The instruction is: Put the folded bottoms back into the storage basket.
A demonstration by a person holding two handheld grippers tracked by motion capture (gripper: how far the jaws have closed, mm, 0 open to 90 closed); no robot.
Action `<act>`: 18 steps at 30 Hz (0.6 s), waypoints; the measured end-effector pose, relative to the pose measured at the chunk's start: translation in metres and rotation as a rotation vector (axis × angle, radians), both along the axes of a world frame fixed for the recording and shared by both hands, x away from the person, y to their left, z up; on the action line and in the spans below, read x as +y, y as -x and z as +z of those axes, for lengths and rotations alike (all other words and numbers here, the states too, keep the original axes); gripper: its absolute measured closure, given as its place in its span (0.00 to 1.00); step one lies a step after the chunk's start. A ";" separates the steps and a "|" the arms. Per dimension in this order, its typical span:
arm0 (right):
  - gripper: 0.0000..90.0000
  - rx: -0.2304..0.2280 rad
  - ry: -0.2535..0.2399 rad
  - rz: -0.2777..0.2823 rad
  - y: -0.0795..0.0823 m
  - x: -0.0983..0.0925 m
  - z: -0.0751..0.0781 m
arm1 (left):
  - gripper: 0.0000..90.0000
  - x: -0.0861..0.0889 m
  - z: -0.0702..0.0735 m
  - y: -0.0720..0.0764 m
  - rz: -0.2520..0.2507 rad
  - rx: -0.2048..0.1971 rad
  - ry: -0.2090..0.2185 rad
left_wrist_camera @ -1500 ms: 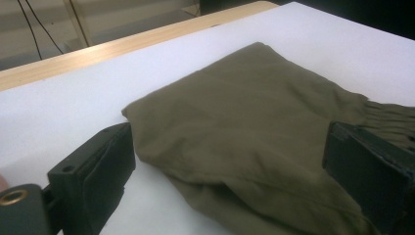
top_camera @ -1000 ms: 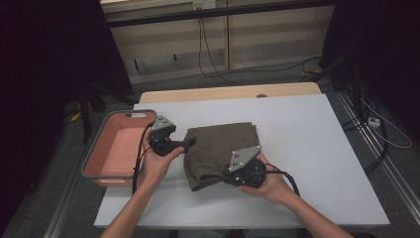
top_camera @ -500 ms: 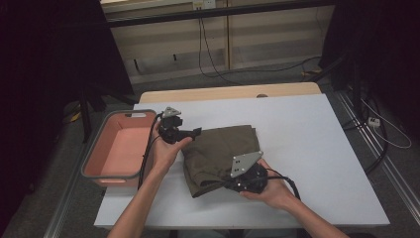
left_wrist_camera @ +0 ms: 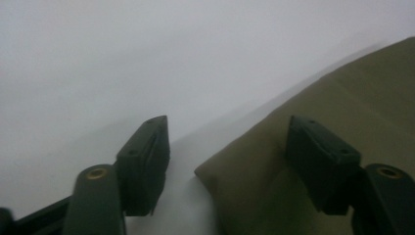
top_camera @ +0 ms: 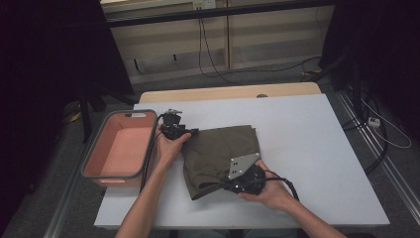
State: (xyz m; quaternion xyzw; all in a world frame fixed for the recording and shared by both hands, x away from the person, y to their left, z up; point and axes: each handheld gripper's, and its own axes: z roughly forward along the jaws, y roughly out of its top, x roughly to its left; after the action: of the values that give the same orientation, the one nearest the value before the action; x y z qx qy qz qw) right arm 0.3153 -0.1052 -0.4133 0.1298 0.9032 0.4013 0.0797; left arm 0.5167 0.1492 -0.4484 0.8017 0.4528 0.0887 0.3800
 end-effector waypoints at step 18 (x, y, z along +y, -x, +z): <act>0.93 0.005 0.004 0.000 0.002 0.003 -0.005 | 0.84 -0.006 -0.008 0.004 -0.104 0.064 0.034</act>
State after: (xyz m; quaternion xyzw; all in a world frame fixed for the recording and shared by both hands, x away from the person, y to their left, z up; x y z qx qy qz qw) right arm 0.3138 -0.1026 -0.4179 0.1306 0.9042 0.3991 0.0775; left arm 0.5126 0.1435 -0.4564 0.8199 0.4240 0.0356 0.3830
